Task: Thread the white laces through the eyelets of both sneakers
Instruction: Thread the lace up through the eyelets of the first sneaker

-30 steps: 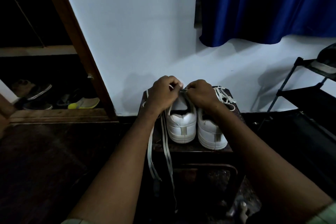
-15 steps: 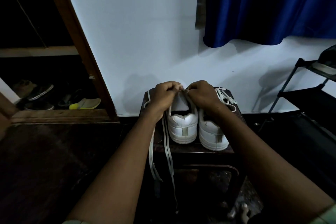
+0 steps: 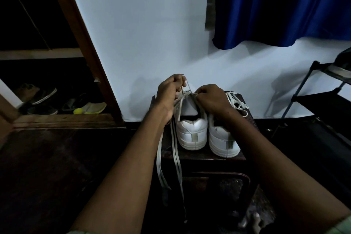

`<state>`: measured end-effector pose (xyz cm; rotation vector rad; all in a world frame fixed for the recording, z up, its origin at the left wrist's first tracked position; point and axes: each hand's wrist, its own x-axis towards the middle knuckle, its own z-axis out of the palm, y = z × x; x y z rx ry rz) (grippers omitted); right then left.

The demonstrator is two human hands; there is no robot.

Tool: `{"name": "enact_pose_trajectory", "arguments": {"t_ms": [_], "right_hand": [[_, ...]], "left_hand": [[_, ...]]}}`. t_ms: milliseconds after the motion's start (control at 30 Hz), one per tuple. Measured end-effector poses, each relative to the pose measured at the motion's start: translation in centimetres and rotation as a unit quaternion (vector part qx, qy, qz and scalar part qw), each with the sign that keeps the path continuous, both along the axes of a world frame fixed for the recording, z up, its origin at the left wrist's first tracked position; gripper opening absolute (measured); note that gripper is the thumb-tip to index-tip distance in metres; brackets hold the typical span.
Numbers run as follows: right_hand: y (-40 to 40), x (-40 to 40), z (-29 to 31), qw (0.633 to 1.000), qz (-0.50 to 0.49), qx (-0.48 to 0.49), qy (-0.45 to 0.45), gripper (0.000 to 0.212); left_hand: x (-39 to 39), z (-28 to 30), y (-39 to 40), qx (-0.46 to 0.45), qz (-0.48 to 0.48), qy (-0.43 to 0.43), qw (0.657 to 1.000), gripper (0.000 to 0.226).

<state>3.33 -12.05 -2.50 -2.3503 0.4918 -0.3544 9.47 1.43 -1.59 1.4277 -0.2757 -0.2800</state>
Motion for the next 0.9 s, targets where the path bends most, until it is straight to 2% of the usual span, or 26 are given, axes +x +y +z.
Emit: {"name": "enact_pose_trajectory", "arguments": {"t_ms": [33,100,167,200,233,300,333,433,500,567,633,700,767,900], "right_hand": [[0.0,0.0,0.0,1.0,0.001,-0.001,0.0,0.019],[0.1,0.0,0.0,1.0,0.004,0.002,-0.001,0.024],[0.3,-0.1,0.2,1.0,0.001,0.01,-0.002,0.036],[0.2,-0.2,0.2,1.0,-0.001,0.012,-0.004,0.038],[0.2,-0.2,0.2,1.0,-0.003,0.011,-0.008,0.036],[0.0,-0.1,-0.1,1.0,-0.006,0.005,-0.013,0.028],[-0.1,0.0,-0.2,1.0,-0.007,0.001,-0.014,0.024],[-0.3,0.2,-0.4,1.0,-0.011,-0.008,-0.009,0.024],[-0.2,0.2,-0.4,1.0,-0.011,-0.01,-0.01,0.025],[-0.2,0.0,-0.2,1.0,-0.007,-0.012,-0.013,0.022],[-0.1,-0.1,-0.1,1.0,-0.006,-0.013,-0.015,0.02],[0.1,-0.2,0.0,1.0,-0.008,-0.018,-0.017,0.017],[0.3,-0.4,0.1,0.999,-0.009,-0.024,-0.022,0.016],[0.2,-0.5,0.1,0.998,-0.023,-0.052,-0.035,0.017]], "left_hand": [[0.2,0.2,0.3,0.024,-0.003,-0.004,1.0,0.029],[0.3,0.3,0.9,0.181,-0.006,-0.064,0.981,0.041],[0.5,-0.5,1.2,0.357,0.007,-0.179,0.917,0.054],[0.5,-0.7,1.0,0.375,0.013,-0.211,0.903,0.051],[0.2,-0.5,0.9,0.33,0.009,-0.206,0.921,0.046],[-0.3,0.0,0.6,0.164,-0.003,-0.128,0.978,0.043],[-0.4,0.3,0.5,0.094,-0.006,-0.103,0.99,0.043],[-0.7,0.7,0.5,0.021,0.013,-0.082,0.996,0.043],[-0.6,0.7,0.8,-0.008,0.012,-0.013,1.0,0.044],[-0.5,1.2,1.3,0.034,0.022,0.007,0.999,0.047],[0.2,1.1,1.8,0.203,0.03,-0.089,0.975,0.047],[0.6,0.5,2.1,0.331,0.039,-0.189,0.924,0.04],[0.3,0.3,2.1,0.344,0.032,-0.228,0.91,0.039],[-0.1,0.6,1.4,0.273,0.024,-0.239,0.932,0.039]]}}
